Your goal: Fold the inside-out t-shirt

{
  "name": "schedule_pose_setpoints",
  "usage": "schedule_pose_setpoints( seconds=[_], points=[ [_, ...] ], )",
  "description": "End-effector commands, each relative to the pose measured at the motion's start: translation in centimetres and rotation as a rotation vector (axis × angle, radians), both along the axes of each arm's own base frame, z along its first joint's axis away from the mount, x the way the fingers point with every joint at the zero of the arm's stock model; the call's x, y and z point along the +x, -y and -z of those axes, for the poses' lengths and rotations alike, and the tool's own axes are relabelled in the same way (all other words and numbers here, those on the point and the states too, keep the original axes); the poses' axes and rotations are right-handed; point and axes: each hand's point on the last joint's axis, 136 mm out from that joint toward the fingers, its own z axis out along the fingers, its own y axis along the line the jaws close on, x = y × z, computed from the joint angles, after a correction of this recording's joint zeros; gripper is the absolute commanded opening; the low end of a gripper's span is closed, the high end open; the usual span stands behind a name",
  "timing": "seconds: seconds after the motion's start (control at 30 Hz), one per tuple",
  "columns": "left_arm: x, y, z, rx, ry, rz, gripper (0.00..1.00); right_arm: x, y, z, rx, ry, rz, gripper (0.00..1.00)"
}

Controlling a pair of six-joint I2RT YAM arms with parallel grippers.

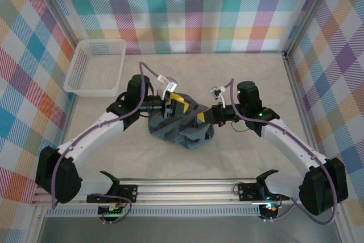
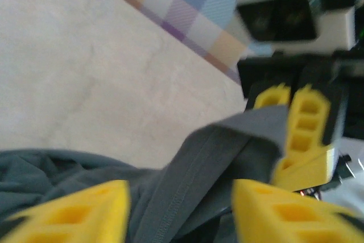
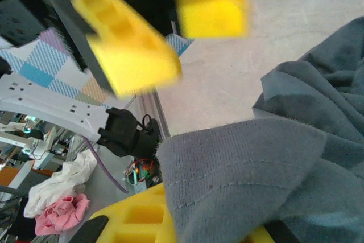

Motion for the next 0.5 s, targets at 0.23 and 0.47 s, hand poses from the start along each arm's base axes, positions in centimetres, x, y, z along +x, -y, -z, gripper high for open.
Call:
schedule_pose_setpoints(
  seconds=[0.23, 0.47],
  points=[
    [-1.9, 2.5, 6.7, 0.085, -0.191, 0.206, 0.76, -0.8, -0.2, -2.8, 0.066, 0.050, -0.067, 0.08],
    [-1.0, 2.0, 1.7, 0.016, -0.070, 0.123, 0.00, 0.1, 1.1, -0.3, 0.012, 0.058, 0.030, 0.11]
  ],
)
